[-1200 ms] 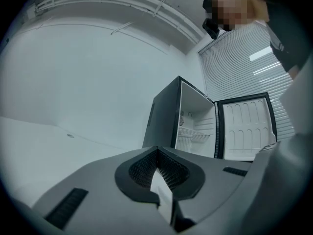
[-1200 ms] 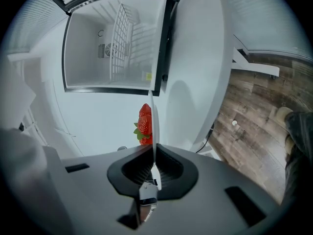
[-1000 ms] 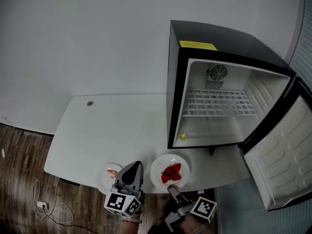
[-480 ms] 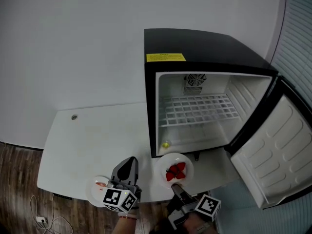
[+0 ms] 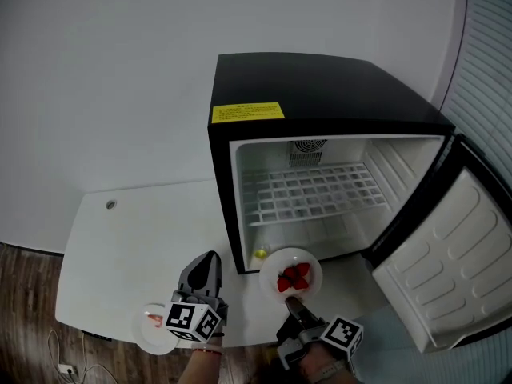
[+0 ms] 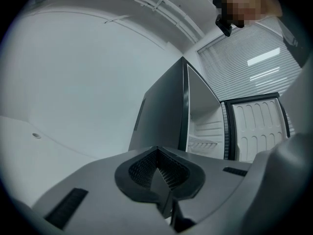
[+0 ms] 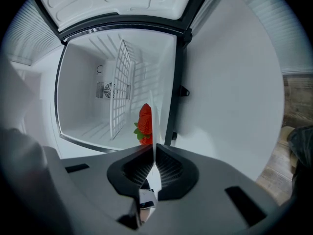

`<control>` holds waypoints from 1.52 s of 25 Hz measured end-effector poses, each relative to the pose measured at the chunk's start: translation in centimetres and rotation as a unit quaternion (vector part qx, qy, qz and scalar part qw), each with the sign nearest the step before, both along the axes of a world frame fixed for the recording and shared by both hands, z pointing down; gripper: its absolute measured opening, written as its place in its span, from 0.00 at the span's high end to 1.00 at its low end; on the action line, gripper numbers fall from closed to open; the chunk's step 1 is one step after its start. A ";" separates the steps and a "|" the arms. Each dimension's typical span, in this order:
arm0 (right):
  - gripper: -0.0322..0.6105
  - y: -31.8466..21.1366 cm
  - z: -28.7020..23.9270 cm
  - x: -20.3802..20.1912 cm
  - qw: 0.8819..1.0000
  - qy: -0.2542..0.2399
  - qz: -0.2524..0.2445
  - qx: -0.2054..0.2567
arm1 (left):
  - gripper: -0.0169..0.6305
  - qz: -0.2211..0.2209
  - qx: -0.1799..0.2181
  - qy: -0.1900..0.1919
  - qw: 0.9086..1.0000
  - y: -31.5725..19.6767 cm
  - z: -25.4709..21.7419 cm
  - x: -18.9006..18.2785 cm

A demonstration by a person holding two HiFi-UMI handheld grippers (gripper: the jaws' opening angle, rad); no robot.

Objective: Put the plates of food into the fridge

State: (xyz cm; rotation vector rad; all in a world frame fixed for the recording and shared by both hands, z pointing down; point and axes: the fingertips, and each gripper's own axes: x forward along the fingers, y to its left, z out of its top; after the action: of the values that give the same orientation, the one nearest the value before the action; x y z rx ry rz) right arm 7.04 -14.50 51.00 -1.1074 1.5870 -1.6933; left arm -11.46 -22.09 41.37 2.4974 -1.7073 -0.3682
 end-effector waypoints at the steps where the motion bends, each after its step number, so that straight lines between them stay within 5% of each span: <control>1: 0.93 -0.5 0.1 0.3 1.000 0.002 0.003 -0.001 | 0.96 -0.002 0.000 -0.001 1.000 -0.5 0.0 0.0; 26: 0.92 -10.9 2.0 2.2 0.999 0.019 0.018 -0.022 | 0.96 -0.028 -0.009 -0.007 1.000 -5.4 0.2 0.5; 38: 0.92 -13.2 2.4 2.3 0.997 0.032 -0.012 -0.074 | 0.96 -0.034 -0.009 -0.005 0.999 -5.1 0.2 0.5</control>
State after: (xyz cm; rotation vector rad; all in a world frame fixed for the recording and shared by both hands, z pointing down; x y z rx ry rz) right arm 9.30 -27.72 53.36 -1.2308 1.5383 -1.8333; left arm -10.91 -27.16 41.57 2.4381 -1.7938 -0.3466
